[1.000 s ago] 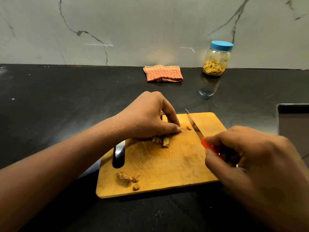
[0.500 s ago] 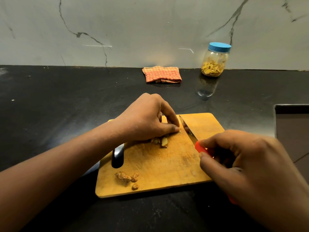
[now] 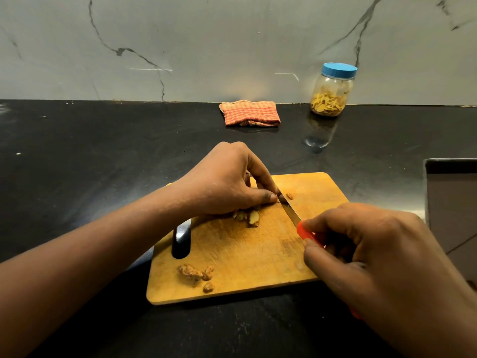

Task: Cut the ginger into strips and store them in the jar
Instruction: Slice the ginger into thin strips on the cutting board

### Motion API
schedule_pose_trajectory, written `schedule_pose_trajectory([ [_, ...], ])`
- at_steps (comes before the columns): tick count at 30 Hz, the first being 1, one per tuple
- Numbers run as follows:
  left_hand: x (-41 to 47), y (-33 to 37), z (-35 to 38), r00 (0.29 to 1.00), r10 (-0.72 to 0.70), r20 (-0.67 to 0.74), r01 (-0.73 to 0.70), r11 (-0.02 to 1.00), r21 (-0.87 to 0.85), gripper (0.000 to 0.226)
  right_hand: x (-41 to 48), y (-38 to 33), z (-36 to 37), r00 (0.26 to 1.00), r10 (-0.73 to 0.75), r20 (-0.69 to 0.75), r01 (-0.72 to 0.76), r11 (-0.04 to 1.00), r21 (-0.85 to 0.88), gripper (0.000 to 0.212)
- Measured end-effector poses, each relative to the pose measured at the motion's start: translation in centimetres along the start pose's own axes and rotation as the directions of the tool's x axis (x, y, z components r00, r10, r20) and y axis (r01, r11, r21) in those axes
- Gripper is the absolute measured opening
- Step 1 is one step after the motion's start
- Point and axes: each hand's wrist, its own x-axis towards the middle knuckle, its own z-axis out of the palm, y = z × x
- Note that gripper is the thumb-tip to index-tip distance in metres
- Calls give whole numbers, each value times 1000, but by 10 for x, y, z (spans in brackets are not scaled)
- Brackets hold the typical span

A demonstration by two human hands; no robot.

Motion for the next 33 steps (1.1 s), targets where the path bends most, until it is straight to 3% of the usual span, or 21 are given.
schedule_pose_trajectory([
  [11, 0, 0, -2, 999, 35, 16, -35, 999, 32, 10, 8, -3, -2, 994, -12, 110, 3, 997, 77, 23],
  [23, 1, -1, -1, 1000, 26, -16, -24, 997, 71, 9, 14, -9, -3, 983, -36, 179, 61, 989, -133, 24],
  [33, 2, -6, -8, 1000, 9, 24, -9, 1000, 17, 11, -3, -2, -18, 998, -64, 15, 65, 995, -78, 12],
])
